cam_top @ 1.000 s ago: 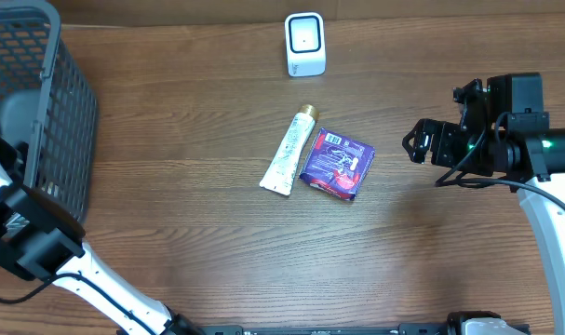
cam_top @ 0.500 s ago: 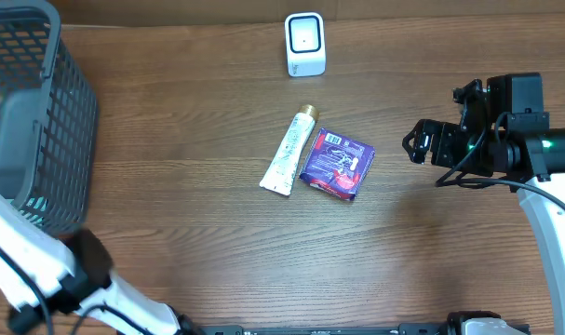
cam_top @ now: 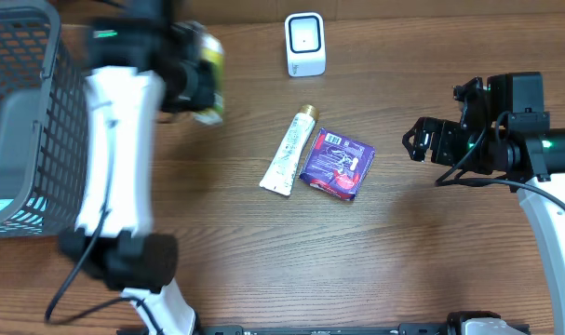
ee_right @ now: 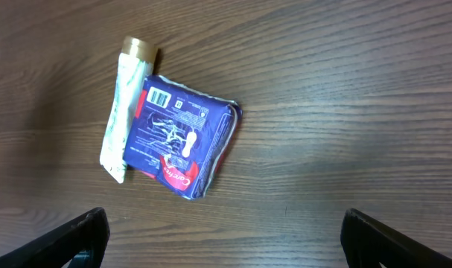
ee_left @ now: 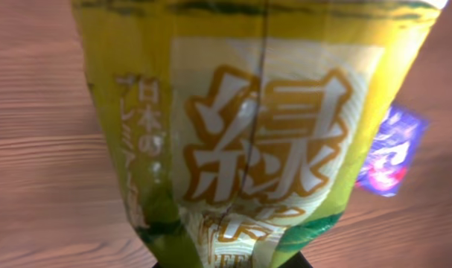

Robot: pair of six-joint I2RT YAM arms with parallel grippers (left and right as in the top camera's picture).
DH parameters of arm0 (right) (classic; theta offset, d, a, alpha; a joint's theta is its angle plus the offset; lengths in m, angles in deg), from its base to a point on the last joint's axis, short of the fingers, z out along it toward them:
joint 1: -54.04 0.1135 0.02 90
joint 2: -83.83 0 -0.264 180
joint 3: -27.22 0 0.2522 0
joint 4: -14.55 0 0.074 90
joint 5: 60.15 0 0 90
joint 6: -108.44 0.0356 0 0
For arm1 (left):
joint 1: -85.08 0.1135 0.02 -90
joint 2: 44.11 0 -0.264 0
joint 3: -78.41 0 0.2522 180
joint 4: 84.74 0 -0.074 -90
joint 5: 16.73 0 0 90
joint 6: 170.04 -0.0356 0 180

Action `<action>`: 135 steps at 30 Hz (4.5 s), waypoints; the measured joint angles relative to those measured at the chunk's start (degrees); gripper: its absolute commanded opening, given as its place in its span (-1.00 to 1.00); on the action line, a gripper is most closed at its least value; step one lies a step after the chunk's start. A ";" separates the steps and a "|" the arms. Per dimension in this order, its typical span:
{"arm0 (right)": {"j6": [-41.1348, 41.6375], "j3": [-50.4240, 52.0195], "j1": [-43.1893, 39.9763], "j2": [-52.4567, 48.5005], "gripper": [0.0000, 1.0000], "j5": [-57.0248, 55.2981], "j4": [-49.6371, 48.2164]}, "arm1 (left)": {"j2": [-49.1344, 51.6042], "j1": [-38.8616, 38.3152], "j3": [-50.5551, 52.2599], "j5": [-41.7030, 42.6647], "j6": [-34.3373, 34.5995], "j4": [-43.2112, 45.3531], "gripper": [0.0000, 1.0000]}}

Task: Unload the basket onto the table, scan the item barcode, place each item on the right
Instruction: 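Grasp green tea pack and carry it left of the white tube, then release green tea pack and reach left gripper into basket for wipes, then grasp mint-green wipes pack and place it left of the tea pack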

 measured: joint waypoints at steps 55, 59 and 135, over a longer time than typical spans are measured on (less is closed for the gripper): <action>-0.04 0.00 0.00 0.00 1.00 0.00 1.27 | -6.03 49.11 -23.47 -14.49 16.70 -8.59 0.99; 0.00 0.00 0.00 0.00 1.00 -0.02 1.27 | -2.71 54.01 -17.92 -14.38 19.02 -4.87 1.00; -0.02 0.00 0.00 0.00 1.00 -0.02 0.57 | 15.45 54.99 -3.85 1.42 13.29 13.49 -0.92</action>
